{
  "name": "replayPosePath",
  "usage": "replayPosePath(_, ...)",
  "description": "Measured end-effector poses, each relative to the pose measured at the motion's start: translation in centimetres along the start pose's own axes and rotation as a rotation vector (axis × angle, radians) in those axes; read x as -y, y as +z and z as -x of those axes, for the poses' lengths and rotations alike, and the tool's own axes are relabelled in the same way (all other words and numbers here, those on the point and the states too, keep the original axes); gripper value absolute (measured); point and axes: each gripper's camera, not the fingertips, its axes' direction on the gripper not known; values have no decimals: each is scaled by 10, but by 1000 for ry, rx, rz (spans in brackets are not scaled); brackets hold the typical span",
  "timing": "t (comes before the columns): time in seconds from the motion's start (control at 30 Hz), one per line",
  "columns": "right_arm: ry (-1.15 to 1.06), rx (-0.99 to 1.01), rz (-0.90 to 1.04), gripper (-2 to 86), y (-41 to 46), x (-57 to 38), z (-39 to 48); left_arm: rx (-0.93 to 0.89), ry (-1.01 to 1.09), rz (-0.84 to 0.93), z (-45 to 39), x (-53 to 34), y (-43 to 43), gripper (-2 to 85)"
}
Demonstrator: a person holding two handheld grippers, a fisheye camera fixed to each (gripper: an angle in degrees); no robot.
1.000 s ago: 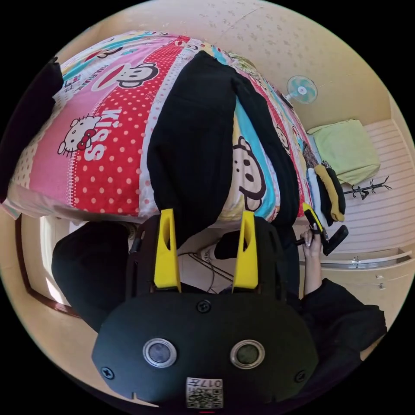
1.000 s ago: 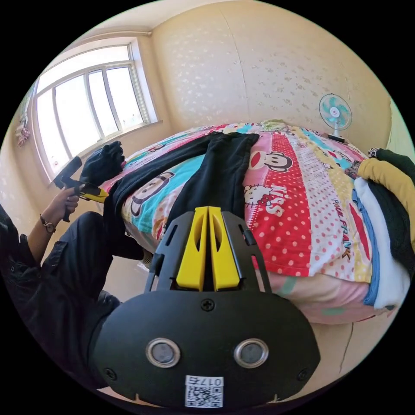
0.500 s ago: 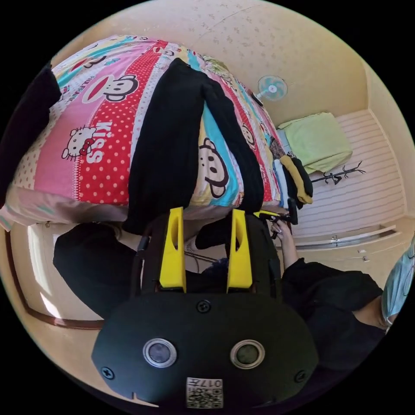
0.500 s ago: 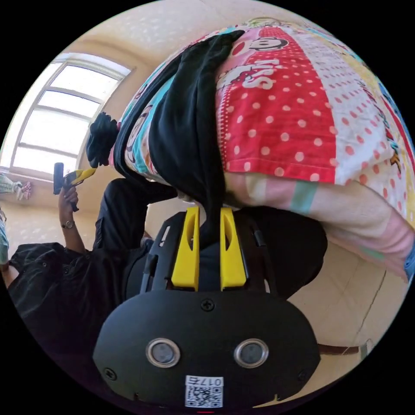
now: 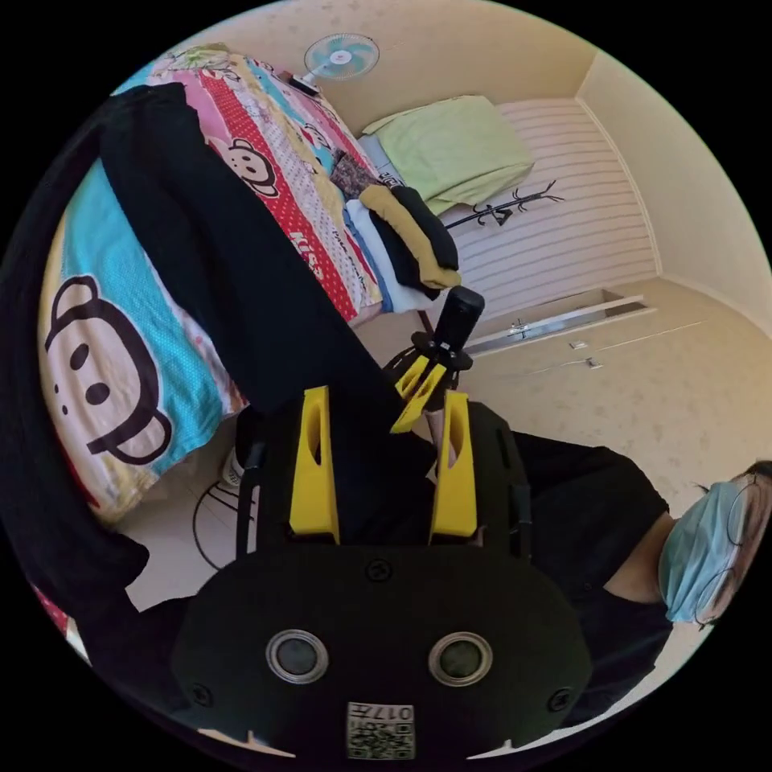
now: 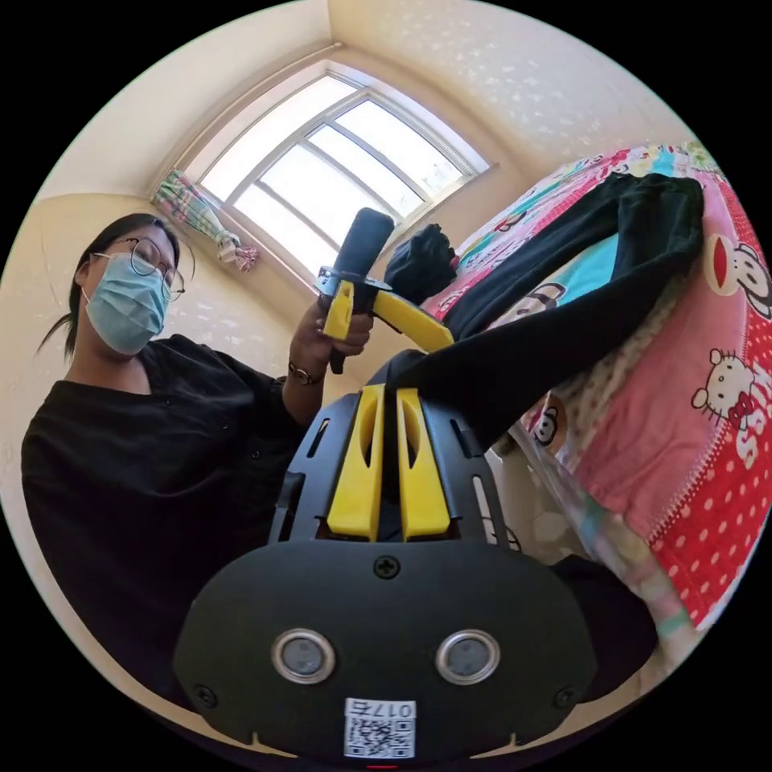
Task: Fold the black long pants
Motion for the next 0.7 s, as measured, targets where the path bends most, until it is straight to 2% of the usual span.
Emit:
replayPosePath(0.07, -7, 22, 45, 16, 14, 13, -7, -17, -38, 76, 16, 12, 10, 145)
replayPosePath(0.17, -4, -47, 154, 11, 30, 21, -21, -40, -92, 159, 46, 14, 18, 124)
replayPosePath(0.3, 28, 51, 237, 22, 36, 21, -49, -92, -80, 90, 64, -9, 2, 46)
replayPosePath(0.4, -1, 104, 407, 32, 35, 33, -64, -88, -57, 43, 64, -26, -16, 33)
replayPosePath(0.5, -77, 167, 490, 48, 3, 66, -86, -135, -81, -25, 70, -42, -38, 27)
replayPosePath(0.53, -68, 156, 470, 52, -9, 75, -96, -151, -86, -40, 71, -45, -43, 27)
replayPosePath(0.63, 76, 76, 213, 88, -78, 132, -167, -199, -96, -80, 77, -56, -68, 27)
replayPosePath(0.7, 240, 13, -106, 110, -135, 169, -242, -214, -83, -79, 83, -60, -86, 27)
